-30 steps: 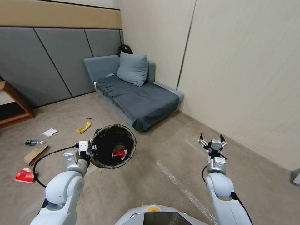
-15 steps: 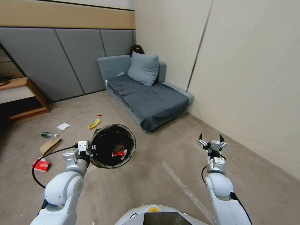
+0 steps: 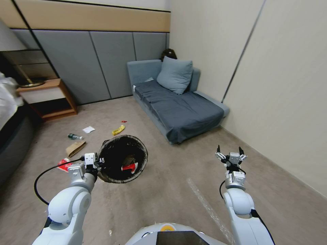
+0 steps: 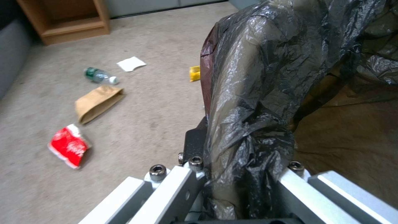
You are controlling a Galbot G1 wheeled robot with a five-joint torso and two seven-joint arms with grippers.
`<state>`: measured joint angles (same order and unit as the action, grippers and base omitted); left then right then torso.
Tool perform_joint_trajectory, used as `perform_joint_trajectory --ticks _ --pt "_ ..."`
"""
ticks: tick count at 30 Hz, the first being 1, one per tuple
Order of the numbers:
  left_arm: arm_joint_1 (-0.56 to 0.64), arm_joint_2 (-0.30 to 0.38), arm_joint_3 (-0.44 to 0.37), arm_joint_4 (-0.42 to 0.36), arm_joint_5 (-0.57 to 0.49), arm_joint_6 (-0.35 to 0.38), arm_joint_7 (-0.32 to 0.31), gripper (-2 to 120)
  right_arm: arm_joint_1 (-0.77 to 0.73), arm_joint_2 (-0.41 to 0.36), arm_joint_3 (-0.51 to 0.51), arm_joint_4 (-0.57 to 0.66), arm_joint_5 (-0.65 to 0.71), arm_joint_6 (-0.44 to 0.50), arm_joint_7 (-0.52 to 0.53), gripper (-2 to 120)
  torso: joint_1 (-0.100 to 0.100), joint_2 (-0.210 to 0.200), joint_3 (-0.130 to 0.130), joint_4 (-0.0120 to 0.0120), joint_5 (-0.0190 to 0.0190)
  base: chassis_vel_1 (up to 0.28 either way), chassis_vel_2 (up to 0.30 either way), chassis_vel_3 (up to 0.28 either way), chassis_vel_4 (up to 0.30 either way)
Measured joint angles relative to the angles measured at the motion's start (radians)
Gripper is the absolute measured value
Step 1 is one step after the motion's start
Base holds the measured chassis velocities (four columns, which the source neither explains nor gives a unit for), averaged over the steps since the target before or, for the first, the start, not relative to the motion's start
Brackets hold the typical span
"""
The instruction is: Pick up the trash bin, then pick up the garbage from the floor and place it into the trash bin.
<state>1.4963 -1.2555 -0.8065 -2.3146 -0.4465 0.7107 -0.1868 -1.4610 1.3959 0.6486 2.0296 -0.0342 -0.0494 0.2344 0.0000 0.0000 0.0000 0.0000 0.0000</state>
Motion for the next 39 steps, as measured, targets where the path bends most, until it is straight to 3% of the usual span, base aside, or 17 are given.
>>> perform_joint_trajectory --ticks 39 --pt "-0.007 -0.009 0.006 0.021 0.002 -0.005 0.004 1 -0.008 0.012 -0.029 -0.023 -0.001 0.012 -0.002 100 0.000 0.000 0.000 0.0000 0.0000 0.027 0.030 0.031 0.029"
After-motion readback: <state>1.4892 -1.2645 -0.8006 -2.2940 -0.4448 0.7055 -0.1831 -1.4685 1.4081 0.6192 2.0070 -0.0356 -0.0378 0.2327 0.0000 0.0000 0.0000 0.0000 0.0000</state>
